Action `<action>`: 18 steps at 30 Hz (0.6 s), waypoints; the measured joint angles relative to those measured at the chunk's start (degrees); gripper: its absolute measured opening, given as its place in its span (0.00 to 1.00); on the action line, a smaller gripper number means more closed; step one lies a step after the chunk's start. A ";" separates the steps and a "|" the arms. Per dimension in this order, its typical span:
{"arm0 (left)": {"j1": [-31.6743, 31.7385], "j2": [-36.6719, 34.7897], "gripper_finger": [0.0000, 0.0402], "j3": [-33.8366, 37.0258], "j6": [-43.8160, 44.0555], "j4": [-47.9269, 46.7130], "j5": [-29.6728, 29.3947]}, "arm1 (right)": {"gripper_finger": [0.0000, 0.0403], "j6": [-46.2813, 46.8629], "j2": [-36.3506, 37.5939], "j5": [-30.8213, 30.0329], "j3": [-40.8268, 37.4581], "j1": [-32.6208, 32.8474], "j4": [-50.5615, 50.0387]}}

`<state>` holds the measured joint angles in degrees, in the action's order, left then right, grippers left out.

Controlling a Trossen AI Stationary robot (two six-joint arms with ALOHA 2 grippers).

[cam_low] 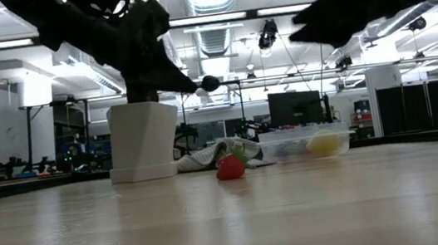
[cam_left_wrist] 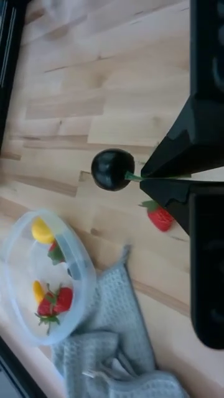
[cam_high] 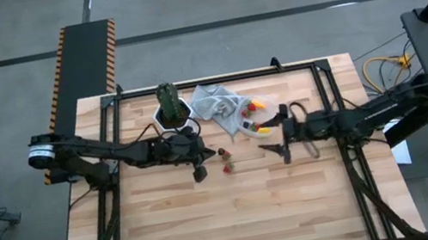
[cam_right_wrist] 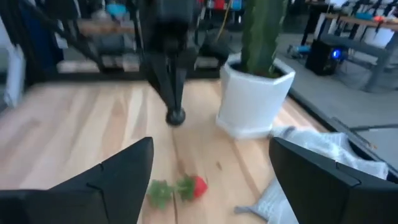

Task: Pick and placing Produce into tupperware
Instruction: Put the black cherry into the transparent bin

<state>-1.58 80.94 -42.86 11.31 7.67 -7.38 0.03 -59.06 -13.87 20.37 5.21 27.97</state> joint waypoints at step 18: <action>0.00 2.02 0.00 -2.77 -2.71 -0.58 1.70 | 0.74 -1.17 -31.29 5.39 22.07 -0.52 -2.29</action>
<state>-1.58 82.96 -45.63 8.60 7.09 -5.67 -1.14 -90.35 -8.48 42.44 4.69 25.68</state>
